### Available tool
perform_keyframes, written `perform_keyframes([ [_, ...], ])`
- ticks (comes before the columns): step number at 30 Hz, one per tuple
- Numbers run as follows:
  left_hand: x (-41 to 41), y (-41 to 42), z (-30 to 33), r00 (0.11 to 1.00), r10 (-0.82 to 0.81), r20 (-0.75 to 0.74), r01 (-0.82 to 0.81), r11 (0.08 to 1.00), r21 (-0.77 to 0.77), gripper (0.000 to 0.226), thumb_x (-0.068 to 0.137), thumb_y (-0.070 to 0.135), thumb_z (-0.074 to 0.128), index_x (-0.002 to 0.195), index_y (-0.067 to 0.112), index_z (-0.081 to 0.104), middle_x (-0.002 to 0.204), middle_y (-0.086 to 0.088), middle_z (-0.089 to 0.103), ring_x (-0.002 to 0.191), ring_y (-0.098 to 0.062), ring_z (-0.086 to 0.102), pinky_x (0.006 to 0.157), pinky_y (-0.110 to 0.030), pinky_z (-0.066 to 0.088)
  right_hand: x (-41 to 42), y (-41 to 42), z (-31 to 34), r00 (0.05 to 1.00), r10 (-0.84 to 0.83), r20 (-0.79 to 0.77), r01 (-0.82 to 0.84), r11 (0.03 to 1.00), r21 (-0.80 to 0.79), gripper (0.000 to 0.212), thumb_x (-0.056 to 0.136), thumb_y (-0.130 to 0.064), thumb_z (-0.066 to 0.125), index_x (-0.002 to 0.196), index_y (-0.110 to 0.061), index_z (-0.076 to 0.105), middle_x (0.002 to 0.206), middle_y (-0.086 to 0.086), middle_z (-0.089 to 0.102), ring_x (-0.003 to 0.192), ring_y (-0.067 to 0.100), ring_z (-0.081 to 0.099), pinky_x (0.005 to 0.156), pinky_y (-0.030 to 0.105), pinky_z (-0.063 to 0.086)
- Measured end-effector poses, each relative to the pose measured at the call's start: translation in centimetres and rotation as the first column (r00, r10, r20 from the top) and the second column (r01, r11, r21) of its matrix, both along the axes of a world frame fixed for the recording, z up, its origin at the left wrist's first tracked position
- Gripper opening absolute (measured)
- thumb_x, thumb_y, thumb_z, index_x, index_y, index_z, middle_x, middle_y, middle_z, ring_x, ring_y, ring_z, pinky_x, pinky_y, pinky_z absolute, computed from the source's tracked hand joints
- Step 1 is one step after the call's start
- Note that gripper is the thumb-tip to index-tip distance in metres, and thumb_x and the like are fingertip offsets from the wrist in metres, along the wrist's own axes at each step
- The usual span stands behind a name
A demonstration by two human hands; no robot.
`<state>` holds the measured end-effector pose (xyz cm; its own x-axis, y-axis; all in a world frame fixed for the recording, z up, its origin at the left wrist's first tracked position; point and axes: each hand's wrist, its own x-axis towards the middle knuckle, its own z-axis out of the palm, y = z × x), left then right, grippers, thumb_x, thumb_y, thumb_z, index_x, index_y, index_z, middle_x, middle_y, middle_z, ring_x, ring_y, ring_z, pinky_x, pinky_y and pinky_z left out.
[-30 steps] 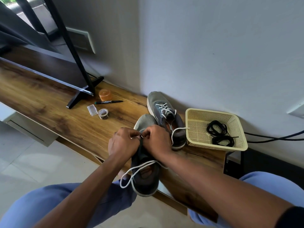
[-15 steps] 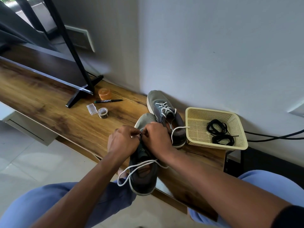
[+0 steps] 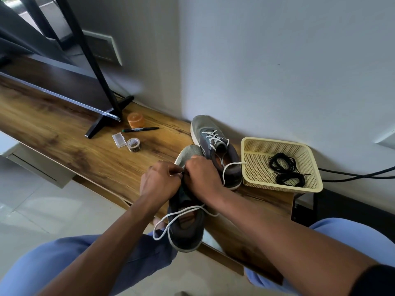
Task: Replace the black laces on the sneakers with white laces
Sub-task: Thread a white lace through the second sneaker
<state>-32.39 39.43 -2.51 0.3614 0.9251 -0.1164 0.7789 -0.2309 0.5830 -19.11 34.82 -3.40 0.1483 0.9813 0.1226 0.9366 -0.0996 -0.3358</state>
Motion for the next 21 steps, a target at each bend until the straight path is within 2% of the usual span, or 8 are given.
perform_keyframes([
  [3, -0.17, -0.17, 0.34, 0.998, -0.048, -0.051, 0.051, 0.997, 0.06, 0.029, 0.095, 0.026, 0.065, 0.117, 0.038, 0.079, 0.115, 0.011, 0.077, 0.105, -0.013, 0.069, 0.076, -0.025, 0.04, -0.15, -0.29, -0.1, 1.0, 0.005, -0.011, -0.004, 1.0, 0.012, 0.022, 0.095, -0.024, 0.065, 0.085, -0.004, 0.067, 0.094, 0.016, 0.062, 0.082, 0.042, 0.065, 0.061, 0.037, 0.03],
  [8, 0.28, -0.21, 0.81, 0.976, -0.131, -0.173, 0.161, 0.972, 0.173, 0.024, 0.096, 0.025, 0.061, 0.113, 0.028, 0.078, 0.103, 0.004, 0.077, 0.092, -0.017, 0.07, 0.071, -0.026, 0.044, -0.05, -0.67, -0.22, 0.999, -0.032, 0.019, 0.031, 0.999, 0.027, 0.02, 0.097, -0.024, 0.058, 0.091, -0.008, 0.068, 0.093, 0.013, 0.06, 0.081, 0.042, 0.066, 0.058, 0.037, 0.033],
  [10, 0.19, -0.19, 0.77, 0.971, -0.15, -0.187, 0.18, 0.971, 0.157, 0.026, 0.096, 0.023, 0.06, 0.114, 0.028, 0.078, 0.104, 0.004, 0.076, 0.092, -0.016, 0.07, 0.07, -0.025, 0.044, -0.12, -0.75, -0.24, 0.999, -0.032, 0.019, 0.032, 0.999, 0.016, 0.021, 0.097, -0.026, 0.058, 0.092, -0.009, 0.069, 0.094, 0.013, 0.06, 0.082, 0.043, 0.066, 0.058, 0.038, 0.034],
  [15, 0.02, 0.17, 1.07, 0.978, -0.174, -0.113, 0.185, 0.979, 0.089, 0.029, 0.096, 0.023, 0.062, 0.119, 0.032, 0.078, 0.111, 0.005, 0.077, 0.102, -0.017, 0.068, 0.068, -0.025, 0.038, 0.1, -0.83, 0.01, 0.998, -0.011, 0.056, 0.01, 1.0, 0.013, 0.024, 0.098, -0.029, 0.057, 0.094, -0.009, 0.07, 0.096, 0.012, 0.058, 0.081, 0.042, 0.066, 0.057, 0.041, 0.038],
  [19, -0.08, 0.54, 0.99, 0.973, -0.19, -0.13, 0.198, 0.979, 0.05, 0.028, 0.095, 0.028, 0.062, 0.117, 0.036, 0.078, 0.114, 0.004, 0.077, 0.109, -0.023, 0.068, 0.08, -0.032, 0.046, 0.03, -0.79, -0.41, 0.997, -0.027, 0.073, 0.026, 0.999, 0.019, 0.026, 0.097, -0.03, 0.057, 0.09, -0.008, 0.069, 0.096, 0.011, 0.057, 0.078, 0.042, 0.065, 0.056, 0.039, 0.034],
  [21, -0.38, 0.69, 0.74, 0.976, -0.192, -0.105, 0.194, 0.981, 0.013, 0.027, 0.098, 0.03, 0.06, 0.118, 0.037, 0.077, 0.114, 0.007, 0.076, 0.107, -0.02, 0.067, 0.078, -0.031, 0.043, -0.14, -0.81, -0.68, 0.998, -0.037, 0.056, 0.036, 0.999, 0.023, 0.022, 0.096, -0.026, 0.058, 0.087, -0.009, 0.067, 0.094, 0.009, 0.057, 0.078, 0.042, 0.065, 0.056, 0.041, 0.037],
])
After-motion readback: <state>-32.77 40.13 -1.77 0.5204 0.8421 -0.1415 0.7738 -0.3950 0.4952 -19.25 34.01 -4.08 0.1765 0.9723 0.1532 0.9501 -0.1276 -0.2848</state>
